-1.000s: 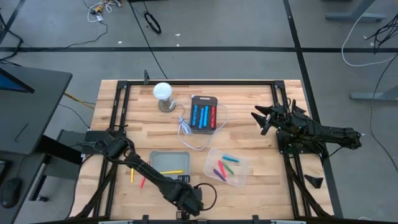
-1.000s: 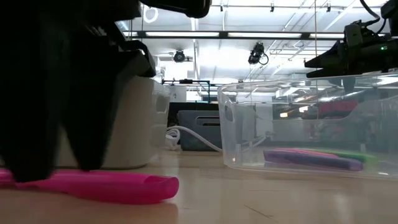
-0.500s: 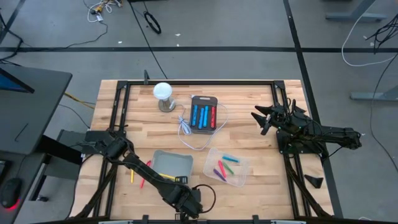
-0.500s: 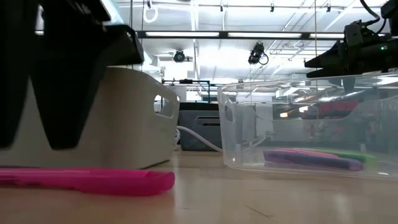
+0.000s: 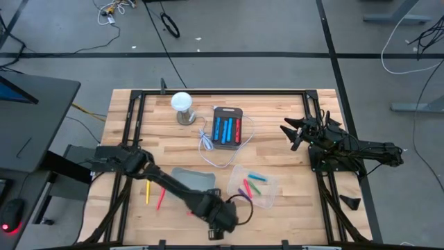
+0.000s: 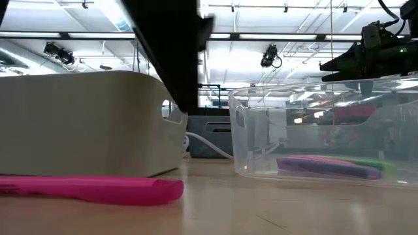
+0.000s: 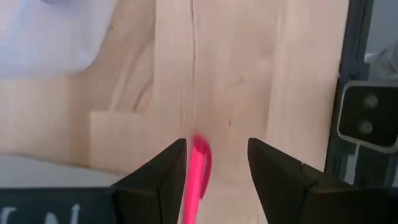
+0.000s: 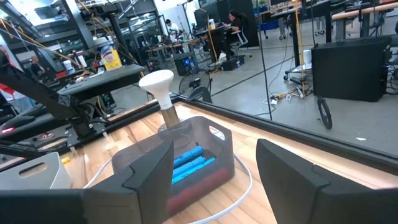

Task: Pick & Place Markers
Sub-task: Put the bottom pink highlighter pen into the gray bin

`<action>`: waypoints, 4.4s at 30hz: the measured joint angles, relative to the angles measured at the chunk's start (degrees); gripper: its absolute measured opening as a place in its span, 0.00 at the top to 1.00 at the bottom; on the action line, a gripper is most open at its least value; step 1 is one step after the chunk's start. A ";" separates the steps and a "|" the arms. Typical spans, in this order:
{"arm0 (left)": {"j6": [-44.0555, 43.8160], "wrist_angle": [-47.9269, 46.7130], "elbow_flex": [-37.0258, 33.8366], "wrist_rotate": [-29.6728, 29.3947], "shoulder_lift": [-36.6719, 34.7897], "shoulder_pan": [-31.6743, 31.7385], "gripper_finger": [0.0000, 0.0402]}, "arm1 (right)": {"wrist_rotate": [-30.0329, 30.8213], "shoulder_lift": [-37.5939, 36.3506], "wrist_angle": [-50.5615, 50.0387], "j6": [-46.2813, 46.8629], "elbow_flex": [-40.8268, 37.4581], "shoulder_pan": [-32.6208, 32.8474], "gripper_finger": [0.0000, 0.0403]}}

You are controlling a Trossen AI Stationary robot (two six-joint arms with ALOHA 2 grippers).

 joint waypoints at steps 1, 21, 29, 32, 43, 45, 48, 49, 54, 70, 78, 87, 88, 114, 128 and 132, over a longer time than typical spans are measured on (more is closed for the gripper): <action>-0.18 0.05 0.67 0.35 0.68 0.55 0.55 | -0.01 -0.01 -0.01 0.00 0.00 -0.01 0.43; 1.00 -4.96 3.34 1.69 5.61 1.88 0.59 | -0.01 0.01 0.00 0.00 0.00 0.00 0.43; 1.87 -6.19 3.66 -3.03 5.83 0.71 0.59 | -0.01 0.01 0.00 0.01 0.00 -0.02 0.43; 1.45 -7.78 5.52 -3.11 6.23 0.55 0.59 | -0.01 0.01 0.00 0.00 0.00 -0.02 0.43; 6.01 -11.30 12.75 -8.92 6.43 0.51 0.67 | -0.01 0.01 0.02 0.00 0.00 -0.02 0.43; 5.79 -12.69 12.71 -8.80 6.53 0.81 0.69 | -0.01 0.01 0.02 0.02 0.00 0.00 0.43; 5.33 -13.86 12.74 -10.05 6.53 1.49 0.74 | -0.01 0.01 0.02 0.00 0.00 0.00 0.43; 5.63 -13.83 12.74 -10.48 6.53 1.71 0.76 | -0.01 0.01 0.02 0.00 0.00 -0.02 0.43; 6.53 -11.69 12.74 -9.16 6.53 3.32 0.89 | -0.01 0.01 0.02 0.00 0.00 -0.02 0.43; 6.24 -17.15 12.74 -6.78 6.50 4.42 0.99 | -0.01 0.01 0.02 0.00 0.00 -0.01 0.43; 5.09 -17.09 12.77 -7.35 10.17 1.25 1.00 | 0.01 0.00 -0.03 0.00 0.00 -0.02 0.43; 6.91 -18.23 12.77 -11.38 13.43 -1.01 1.00 | -0.01 0.00 0.00 0.00 0.00 -0.02 0.43; 7.47 -18.26 12.85 -11.78 13.64 -1.04 1.00 | 0.01 -0.01 -0.01 0.00 0.00 -0.01 0.43; 7.67 -24.43 16.13 -1.13 15.03 -3.24 1.00 | -0.01 -0.01 0.00 0.02 0.00 -0.01 0.43; 4.69 -24.89 16.23 -0.35 15.03 -4.81 1.00 | -0.01 -0.01 0.00 0.02 0.00 -0.02 0.43; 4.74 -27.32 16.28 3.51 15.03 -4.22 0.96 | -0.01 -0.01 0.00 0.02 0.00 -0.02 0.43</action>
